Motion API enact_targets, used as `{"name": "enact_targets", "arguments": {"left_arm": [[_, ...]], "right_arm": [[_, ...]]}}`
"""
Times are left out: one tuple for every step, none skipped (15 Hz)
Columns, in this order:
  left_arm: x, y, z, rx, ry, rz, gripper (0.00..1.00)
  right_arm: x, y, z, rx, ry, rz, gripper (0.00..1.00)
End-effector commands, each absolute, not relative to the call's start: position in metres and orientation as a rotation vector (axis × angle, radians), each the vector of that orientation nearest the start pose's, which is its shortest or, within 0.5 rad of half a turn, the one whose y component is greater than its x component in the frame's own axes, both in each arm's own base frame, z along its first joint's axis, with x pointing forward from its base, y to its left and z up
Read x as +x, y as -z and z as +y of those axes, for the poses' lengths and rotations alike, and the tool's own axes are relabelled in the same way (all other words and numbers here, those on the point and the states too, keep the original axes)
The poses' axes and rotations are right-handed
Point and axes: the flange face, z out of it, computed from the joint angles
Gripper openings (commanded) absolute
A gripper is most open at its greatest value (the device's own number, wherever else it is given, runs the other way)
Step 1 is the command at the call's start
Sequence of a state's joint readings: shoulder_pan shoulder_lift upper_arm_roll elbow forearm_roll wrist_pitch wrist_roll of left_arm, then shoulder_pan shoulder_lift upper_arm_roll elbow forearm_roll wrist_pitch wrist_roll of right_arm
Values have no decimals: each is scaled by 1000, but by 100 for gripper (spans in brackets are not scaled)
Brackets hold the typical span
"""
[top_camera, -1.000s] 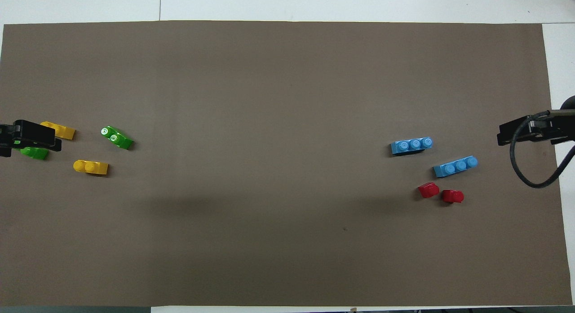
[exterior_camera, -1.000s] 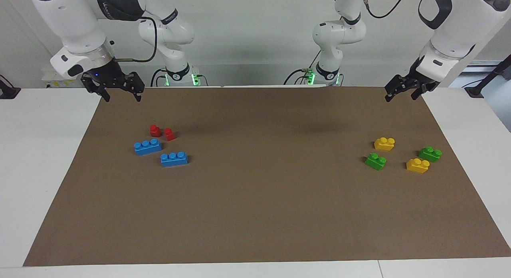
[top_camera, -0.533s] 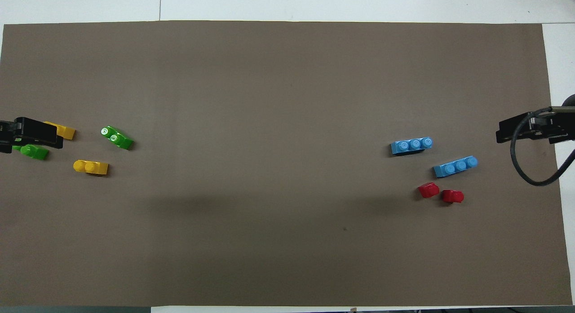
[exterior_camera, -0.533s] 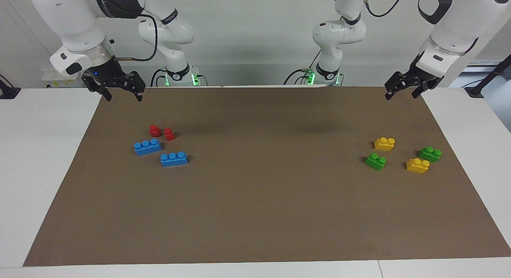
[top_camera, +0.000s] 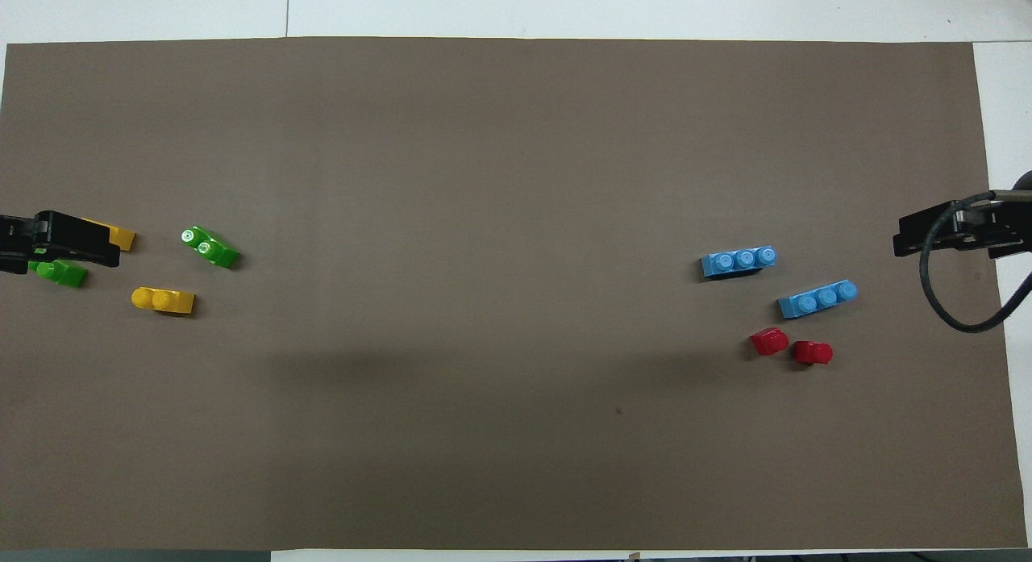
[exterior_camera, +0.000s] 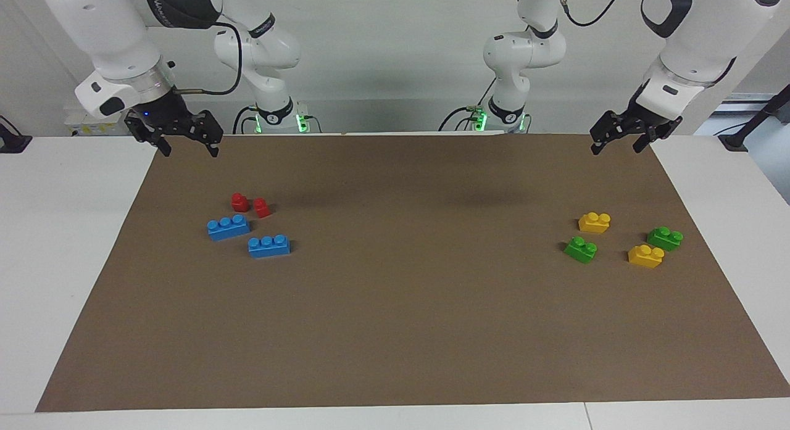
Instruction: Remove green block with left arm and hold with right
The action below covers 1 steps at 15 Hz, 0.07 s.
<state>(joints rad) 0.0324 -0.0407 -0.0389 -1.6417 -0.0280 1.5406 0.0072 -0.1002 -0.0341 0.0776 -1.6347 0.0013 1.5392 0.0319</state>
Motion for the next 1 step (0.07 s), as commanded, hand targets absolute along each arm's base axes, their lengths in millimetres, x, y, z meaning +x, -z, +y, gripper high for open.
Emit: {"name": "enact_targets", "arguments": {"left_arm": [[538,-613,-8,-3148,-101,51,100]], "right_arm": [[541,-613,-14,-3129,-80,108,100]]}}
